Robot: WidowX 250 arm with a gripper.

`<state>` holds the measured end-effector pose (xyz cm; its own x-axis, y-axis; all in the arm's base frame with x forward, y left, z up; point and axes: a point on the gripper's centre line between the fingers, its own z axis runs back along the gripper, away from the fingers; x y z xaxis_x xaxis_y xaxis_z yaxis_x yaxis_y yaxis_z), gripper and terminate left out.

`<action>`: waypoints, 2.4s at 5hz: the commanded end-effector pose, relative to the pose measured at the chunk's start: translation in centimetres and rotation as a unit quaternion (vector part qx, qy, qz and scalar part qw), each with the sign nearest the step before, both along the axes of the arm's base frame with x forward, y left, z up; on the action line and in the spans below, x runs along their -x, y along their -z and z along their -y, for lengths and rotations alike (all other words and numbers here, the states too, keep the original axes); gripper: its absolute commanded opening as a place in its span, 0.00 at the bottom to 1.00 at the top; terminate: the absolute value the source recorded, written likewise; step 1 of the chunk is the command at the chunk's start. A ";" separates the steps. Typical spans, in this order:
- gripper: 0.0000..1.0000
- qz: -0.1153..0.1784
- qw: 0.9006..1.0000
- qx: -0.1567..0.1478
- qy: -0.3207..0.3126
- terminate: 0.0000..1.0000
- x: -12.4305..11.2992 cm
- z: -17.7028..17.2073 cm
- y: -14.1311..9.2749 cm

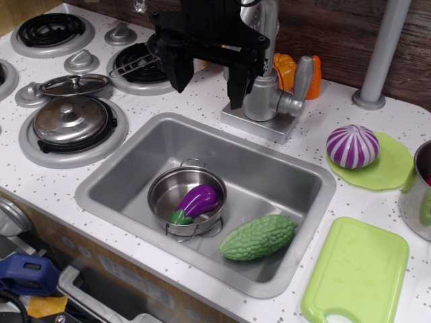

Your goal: Turn faucet front to left

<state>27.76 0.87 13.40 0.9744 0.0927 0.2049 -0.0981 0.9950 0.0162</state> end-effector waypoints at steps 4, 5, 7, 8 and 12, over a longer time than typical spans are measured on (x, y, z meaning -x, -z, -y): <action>1.00 0.089 0.995 -0.013 0.038 0.00 -3.8 -1.2 -0.8; 1.00 0.115 0.993 -0.021 0.035 0.00 -5.1 -1.5 -0.3; 1.00 0.139 0.989 -0.022 0.041 0.00 -7.2 -2.1 -0.3; 0.00 0.140 0.989 -0.035 0.027 0.00 -7.7 -2.4 0.0; 0.00 0.140 0.979 -0.136 0.060 0.00 -8.5 -8.3 -0.2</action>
<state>36.47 9.56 12.07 0.8960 -0.1025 0.4320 -0.0040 0.9711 0.2387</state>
